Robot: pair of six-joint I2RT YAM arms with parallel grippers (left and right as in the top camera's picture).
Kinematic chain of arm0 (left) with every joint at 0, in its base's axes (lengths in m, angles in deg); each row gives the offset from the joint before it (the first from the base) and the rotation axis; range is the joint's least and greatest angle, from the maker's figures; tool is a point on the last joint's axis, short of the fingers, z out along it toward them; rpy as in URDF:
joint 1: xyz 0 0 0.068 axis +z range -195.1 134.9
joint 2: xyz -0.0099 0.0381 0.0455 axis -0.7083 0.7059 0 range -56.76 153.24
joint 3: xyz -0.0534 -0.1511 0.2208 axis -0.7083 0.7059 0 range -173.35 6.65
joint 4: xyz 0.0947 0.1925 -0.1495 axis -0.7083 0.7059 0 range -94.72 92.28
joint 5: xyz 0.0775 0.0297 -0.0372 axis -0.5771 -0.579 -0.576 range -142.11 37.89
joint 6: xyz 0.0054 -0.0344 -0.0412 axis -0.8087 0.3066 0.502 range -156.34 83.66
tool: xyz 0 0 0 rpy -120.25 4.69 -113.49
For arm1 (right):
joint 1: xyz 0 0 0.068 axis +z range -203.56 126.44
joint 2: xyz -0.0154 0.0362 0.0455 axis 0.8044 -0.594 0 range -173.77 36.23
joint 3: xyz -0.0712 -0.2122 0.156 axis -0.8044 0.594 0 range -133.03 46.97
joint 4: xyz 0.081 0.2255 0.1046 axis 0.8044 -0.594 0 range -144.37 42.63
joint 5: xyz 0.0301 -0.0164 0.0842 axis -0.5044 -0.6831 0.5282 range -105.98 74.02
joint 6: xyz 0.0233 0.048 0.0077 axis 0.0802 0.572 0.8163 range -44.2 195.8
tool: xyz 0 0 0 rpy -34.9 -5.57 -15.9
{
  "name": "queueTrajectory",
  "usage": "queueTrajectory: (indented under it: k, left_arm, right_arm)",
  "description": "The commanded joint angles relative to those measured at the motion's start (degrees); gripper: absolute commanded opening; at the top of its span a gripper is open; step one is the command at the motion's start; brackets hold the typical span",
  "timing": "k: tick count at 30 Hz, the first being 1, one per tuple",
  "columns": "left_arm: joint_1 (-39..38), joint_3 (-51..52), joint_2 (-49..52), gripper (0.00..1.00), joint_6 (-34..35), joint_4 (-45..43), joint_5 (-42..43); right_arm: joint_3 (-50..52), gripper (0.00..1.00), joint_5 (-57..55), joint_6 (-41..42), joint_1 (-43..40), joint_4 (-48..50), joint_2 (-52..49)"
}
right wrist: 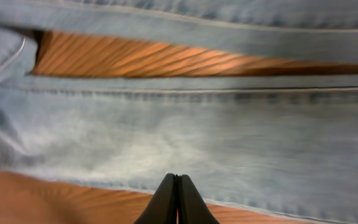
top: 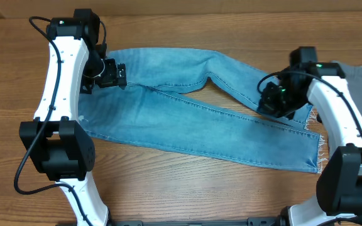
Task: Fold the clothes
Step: 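Pull the lower leg rightward with the right gripper to straighten it, then move the left gripper to the jeans waistband at the left end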
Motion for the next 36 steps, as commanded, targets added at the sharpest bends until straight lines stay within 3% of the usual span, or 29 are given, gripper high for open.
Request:
queueTrajectory:
  k: [1,9,15,16,18,19,28,34,35,36]
  left_arm:
    - [-0.4,-0.6,0.2,1.00,0.1,-0.1,-0.5]
    - [-0.4,-0.6,0.2,1.00,0.1,-0.1,-0.5]
    - [-0.4,-0.6,0.2,1.00,0.1,-0.1,-0.5]
    - [-0.4,-0.6,0.2,1.00,0.1,-0.1,-0.5]
    - [-0.4,-0.6,0.2,1.00,0.1,-0.1,-0.5]
    - [-0.4,-0.6,0.2,1.00,0.1,-0.2,-0.5]
    - [-0.4,-0.6,0.2,1.00,0.1,-1.8,-0.4]
    - [-0.1,-0.6,0.3,1.00,-0.3,-1.5,-3.3]
    - [-0.1,-0.6,0.3,1.00,-0.3,-1.6,-3.3]
    - [-0.1,-0.6,0.3,1.00,-0.3,-1.7,-3.3]
  right_arm:
    - [0.5,0.04,1.6,-0.9,4.7,0.7,0.3]
    - [0.6,0.04,-0.1,0.7,15.3,1.7,0.3]
    - [0.6,0.05,-5.0,8.8,21.0,3.5,0.3]
    - [0.6,0.21,-5.0,9.4,21.7,3.7,0.3]
    - [0.6,0.67,-5.4,9.6,23.0,3.7,0.3]
    - [0.6,0.82,-6.4,9.9,23.6,3.6,0.3]
    - [0.6,0.82,-29.7,20.3,25.4,-4.0,0.3]
    - [1.0,0.82,-32.8,22.3,21.9,-6.9,0.3]
    - [1.4,0.79,-32.8,22.4,21.1,-6.8,0.3]
    - [1.8,0.69,-32.7,22.3,20.4,-6.6,0.3]
